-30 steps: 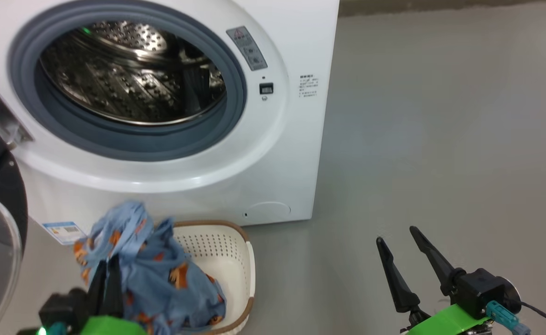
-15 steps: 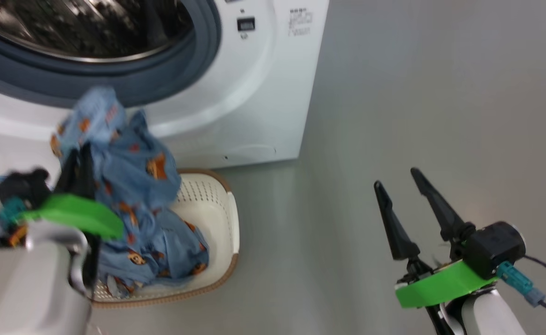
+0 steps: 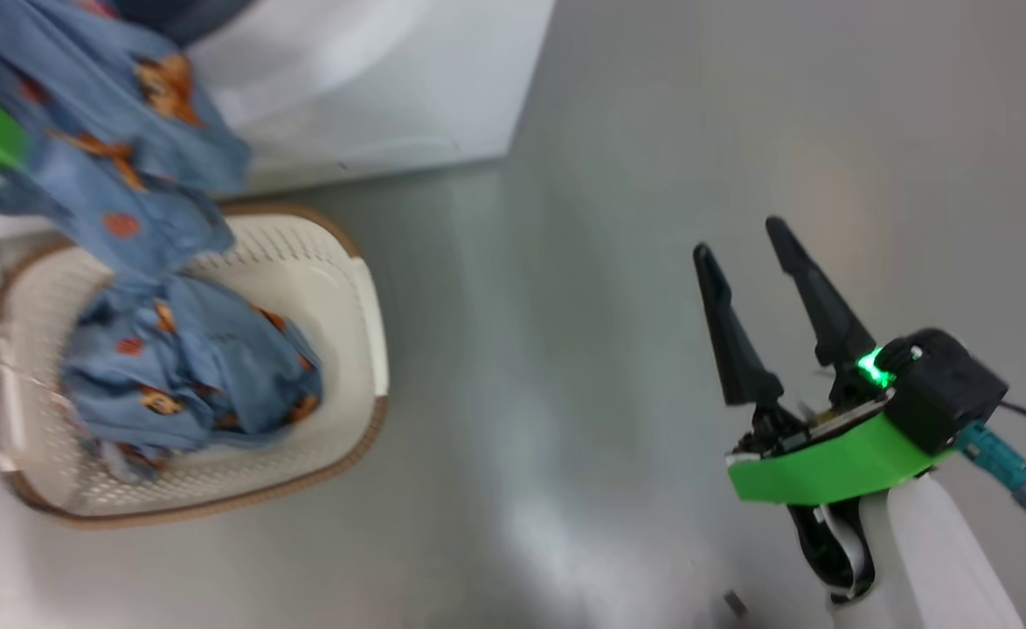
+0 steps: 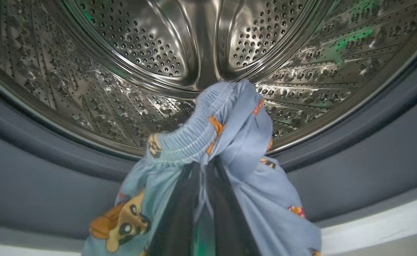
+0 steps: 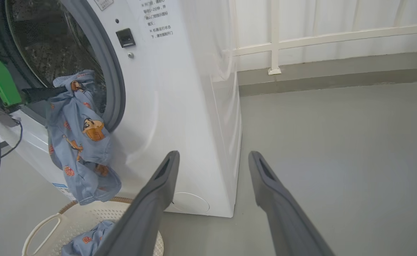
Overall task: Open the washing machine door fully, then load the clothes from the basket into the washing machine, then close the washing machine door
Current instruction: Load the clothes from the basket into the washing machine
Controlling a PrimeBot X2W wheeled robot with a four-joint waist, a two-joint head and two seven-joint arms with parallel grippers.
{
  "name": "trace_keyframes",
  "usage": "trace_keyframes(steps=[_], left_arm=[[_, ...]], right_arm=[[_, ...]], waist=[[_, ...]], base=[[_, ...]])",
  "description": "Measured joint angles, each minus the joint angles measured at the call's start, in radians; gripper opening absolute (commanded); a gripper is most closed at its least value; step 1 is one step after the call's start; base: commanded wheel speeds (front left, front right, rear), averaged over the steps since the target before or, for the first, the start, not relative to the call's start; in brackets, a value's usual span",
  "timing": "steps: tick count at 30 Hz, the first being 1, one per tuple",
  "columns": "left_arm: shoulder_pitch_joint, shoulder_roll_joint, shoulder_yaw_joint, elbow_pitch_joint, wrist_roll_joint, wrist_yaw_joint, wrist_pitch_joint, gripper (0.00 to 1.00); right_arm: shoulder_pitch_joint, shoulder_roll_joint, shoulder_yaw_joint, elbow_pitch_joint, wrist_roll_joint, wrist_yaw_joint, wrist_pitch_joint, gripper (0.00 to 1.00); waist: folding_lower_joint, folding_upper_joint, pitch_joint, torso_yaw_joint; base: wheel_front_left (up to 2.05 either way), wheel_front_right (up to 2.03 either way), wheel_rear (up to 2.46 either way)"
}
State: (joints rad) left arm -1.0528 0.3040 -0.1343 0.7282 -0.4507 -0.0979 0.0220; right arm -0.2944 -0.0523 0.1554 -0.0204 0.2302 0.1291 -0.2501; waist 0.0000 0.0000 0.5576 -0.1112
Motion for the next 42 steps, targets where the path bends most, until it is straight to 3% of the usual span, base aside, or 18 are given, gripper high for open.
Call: trace_keyframes(steps=[10,17,20,24,34,42], left_arm=[[-0.239,0.176,0.018,0.065,-0.071,-0.021,0.299,0.0],[-0.316,0.271,0.024,0.018,-0.065,-0.018,0.361,0.0],[-0.383,0.301,0.024,-0.022,-0.022,0.017,0.31,0.0],[-0.451,0.321,0.026,-0.057,0.034,0.06,0.151,0.0],[-0.586,0.329,0.013,-0.03,0.117,0.087,-0.197,0.0],[-0.669,0.32,-0.013,0.055,0.155,0.08,-0.259,0.0]], right_arm=[[-0.043,0.0,0.034,-0.017,0.078,0.0,-0.004,1.0],[-0.059,0.0,0.067,-0.019,0.098,0.0,-0.004,1.0],[-0.063,0.001,0.079,-0.023,0.117,0.0,-0.004,1.0],[-0.072,0.002,0.087,-0.028,0.134,0.0,-0.005,1.0],[-0.076,0.002,0.097,-0.032,0.144,0.0,-0.007,1.0],[-0.099,0.003,0.101,-0.034,0.15,0.0,-0.007,1.0]], waist=[[0.0,0.0001,0.139,-0.104],[0.0,0.0,0.194,-0.193],[0.0,0.0001,0.223,-0.232],[0.0,0.0001,0.253,-0.259],[-0.0001,0.0,0.299,-0.285],[0.0,0.0001,0.32,-0.276]], base=[[0.0,0.0,0.0],[0.0,0.0,0.0],[0.0,0.0,0.0],[0.0,0.0,0.0],[0.0,0.0,0.0],[0.0,0.0,0.0]])
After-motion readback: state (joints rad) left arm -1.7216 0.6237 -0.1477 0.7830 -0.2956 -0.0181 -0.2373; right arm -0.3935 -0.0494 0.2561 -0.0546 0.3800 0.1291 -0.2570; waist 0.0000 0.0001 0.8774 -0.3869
